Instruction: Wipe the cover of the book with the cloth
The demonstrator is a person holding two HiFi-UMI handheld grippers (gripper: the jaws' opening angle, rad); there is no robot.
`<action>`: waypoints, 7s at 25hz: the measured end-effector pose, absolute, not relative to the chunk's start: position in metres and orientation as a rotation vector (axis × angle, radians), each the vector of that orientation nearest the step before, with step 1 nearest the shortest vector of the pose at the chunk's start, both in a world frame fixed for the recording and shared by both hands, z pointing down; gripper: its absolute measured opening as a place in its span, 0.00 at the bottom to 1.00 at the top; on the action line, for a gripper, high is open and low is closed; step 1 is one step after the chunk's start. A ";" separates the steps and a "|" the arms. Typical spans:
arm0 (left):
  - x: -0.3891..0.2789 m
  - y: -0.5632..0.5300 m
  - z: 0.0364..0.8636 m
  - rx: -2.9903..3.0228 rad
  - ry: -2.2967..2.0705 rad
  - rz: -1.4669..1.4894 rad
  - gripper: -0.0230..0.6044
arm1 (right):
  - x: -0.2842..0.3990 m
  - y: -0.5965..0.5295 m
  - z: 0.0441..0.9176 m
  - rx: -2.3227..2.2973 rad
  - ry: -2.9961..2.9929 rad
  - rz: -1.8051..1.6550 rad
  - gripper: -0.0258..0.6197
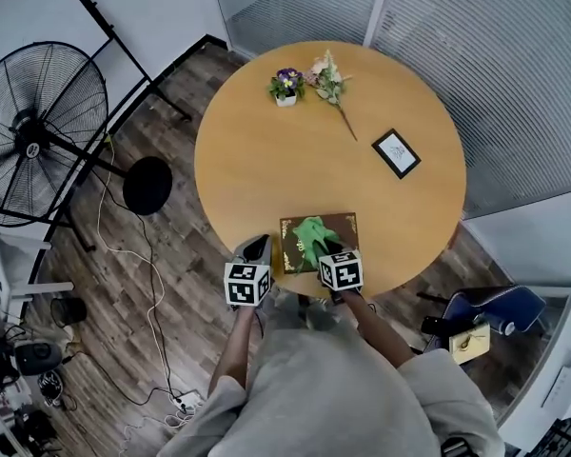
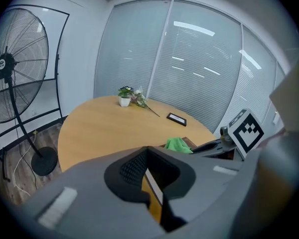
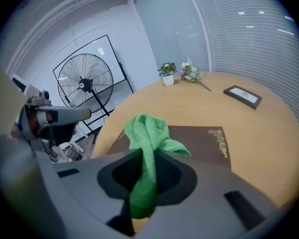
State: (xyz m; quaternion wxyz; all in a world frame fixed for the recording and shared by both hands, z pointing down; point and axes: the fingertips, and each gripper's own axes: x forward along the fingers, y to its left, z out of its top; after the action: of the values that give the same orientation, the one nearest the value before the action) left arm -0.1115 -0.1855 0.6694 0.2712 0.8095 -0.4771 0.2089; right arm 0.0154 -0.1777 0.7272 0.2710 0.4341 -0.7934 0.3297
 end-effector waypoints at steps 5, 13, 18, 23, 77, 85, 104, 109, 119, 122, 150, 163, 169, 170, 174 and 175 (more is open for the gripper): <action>-0.097 -0.192 0.668 2.209 -1.248 0.575 0.05 | 0.039 -0.180 0.727 1.222 -2.109 0.902 0.15; -0.075 -0.196 0.669 2.250 -1.189 0.593 0.05 | 0.078 -0.180 0.729 1.322 -2.060 0.923 0.15; -0.063 -0.198 0.670 2.272 -1.160 0.596 0.05 | 0.102 -0.179 0.729 1.377 -2.027 0.925 0.15; -0.058 -0.198 0.669 2.285 -1.141 0.602 0.05 | 0.123 -0.178 0.729 1.426 -1.993 0.922 0.15; -0.145 -0.149 0.664 2.131 -1.375 0.529 0.05 | -0.051 -0.128 0.667 1.009 -2.343 0.778 0.15; -0.167 -0.142 0.665 2.085 -1.426 0.525 0.05 | -0.071 -0.123 0.697 0.941 -2.297 0.824 0.15; -0.152 -0.159 0.668 2.117 -1.373 0.551 0.05 | -0.057 -0.124 0.726 0.948 -2.245 0.882 0.15; -0.141 -0.163 0.670 2.135 -1.344 0.565 0.05 | -0.041 -0.127 0.727 0.984 -2.231 0.889 0.15; -0.111 -0.172 0.671 2.187 -1.270 0.579 0.05 | -0.007 -0.132 0.727 1.088 -2.196 0.935 0.15; -0.103 -0.173 0.671 2.199 -1.249 0.588 0.05 | 0.002 -0.133 0.727 1.113 -2.187 0.940 0.15; -0.046 -0.189 0.665 2.293 -1.138 0.602 0.05 | 0.107 -0.138 0.728 1.353 -2.057 0.950 0.15; -0.043 -0.193 0.654 2.325 -1.134 0.601 0.05 | 0.151 -0.138 0.731 1.472 -1.985 0.953 0.15; -0.051 -0.195 0.650 2.329 -1.158 0.590 0.05 | 0.189 -0.131 0.739 1.543 -1.895 0.942 0.15; -0.054 -0.195 0.649 2.327 -1.164 0.591 0.05 | 0.192 -0.132 0.735 1.559 -1.897 0.932 0.15; -0.060 -0.196 0.647 2.324 -1.180 0.584 0.05 | 0.192 -0.140 0.717 1.594 -1.934 0.878 0.15; -0.061 -0.197 0.645 2.324 -1.183 0.581 0.05 | 0.190 -0.143 0.711 1.598 -1.948 0.865 0.15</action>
State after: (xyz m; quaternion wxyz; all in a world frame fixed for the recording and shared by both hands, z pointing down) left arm -0.0607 -0.1966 0.6454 0.2326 0.8460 -0.4306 0.2116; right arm 0.1896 -0.1431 0.7114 0.2367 0.5828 -0.7105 0.3155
